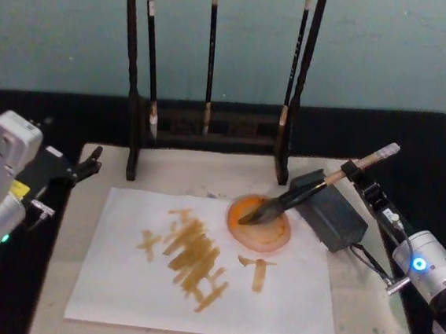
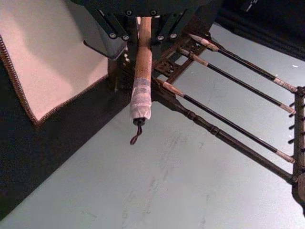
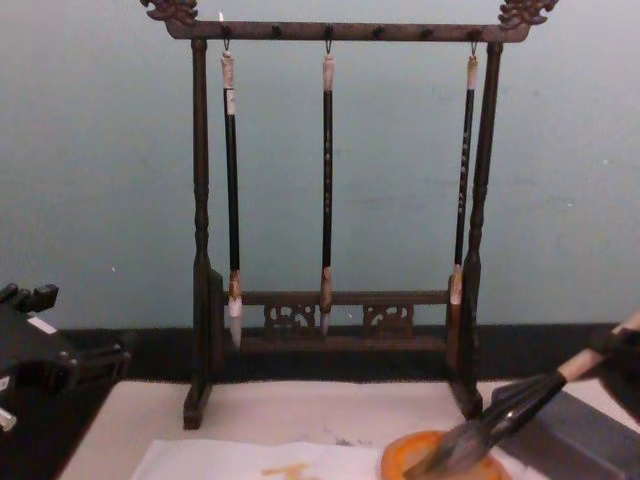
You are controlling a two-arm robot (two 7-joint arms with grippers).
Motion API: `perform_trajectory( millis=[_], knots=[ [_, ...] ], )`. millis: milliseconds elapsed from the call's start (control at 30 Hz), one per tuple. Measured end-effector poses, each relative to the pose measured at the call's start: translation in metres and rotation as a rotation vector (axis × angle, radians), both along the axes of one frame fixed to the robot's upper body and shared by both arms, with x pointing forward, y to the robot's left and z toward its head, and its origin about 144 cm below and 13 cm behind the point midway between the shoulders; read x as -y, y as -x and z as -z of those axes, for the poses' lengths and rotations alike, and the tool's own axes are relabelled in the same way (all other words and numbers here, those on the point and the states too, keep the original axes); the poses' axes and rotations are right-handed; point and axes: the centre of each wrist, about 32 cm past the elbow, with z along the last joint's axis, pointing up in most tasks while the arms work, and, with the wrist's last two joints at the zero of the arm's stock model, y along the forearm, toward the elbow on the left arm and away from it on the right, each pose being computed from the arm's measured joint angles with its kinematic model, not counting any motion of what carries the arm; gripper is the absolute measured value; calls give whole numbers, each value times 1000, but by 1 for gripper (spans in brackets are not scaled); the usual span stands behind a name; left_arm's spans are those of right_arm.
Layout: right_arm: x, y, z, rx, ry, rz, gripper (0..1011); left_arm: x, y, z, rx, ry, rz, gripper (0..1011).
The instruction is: Pick up the brush from the inkstone, write on the paper, then place the brush back to its original position.
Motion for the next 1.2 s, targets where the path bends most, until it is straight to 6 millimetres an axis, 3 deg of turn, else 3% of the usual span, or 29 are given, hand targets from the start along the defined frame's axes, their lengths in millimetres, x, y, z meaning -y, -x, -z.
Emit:
perform_trajectory(
  millis=[600, 1200],
  knots=[
    [0, 0, -1, 3, -3, -1, 173, 0, 0, 0, 0, 0, 0, 1010],
    [0, 0, -1, 4, -3, -2, 762, 0, 0, 0, 0, 0, 0, 1010]
  ],
)
